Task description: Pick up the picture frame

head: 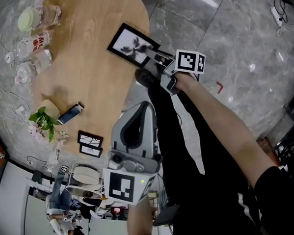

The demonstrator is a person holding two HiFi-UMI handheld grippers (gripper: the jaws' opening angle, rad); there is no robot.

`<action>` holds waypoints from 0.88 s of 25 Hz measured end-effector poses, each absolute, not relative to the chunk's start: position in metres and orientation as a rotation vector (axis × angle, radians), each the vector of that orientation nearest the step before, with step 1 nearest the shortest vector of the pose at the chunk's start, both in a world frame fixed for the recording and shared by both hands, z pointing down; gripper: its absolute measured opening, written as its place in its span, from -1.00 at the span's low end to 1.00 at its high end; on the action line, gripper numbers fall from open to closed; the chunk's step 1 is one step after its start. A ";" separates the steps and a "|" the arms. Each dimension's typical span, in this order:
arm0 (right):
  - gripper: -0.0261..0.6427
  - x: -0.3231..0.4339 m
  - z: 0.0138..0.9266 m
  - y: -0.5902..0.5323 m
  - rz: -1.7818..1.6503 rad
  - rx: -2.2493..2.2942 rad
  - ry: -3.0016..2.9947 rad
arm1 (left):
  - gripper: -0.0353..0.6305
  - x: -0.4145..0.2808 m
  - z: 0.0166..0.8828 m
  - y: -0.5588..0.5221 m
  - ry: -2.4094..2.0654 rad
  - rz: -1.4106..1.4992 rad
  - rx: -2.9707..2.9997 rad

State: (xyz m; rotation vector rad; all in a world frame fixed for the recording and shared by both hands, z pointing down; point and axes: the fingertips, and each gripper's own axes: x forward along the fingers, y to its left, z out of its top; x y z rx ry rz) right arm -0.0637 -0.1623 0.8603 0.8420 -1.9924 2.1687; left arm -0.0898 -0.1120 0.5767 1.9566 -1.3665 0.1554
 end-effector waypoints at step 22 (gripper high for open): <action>-0.70 -0.053 0.788 -0.171 2.253 0.759 -2.088 | -0.86 -0.071 0.530 -0.129 -1.342 0.152 2.005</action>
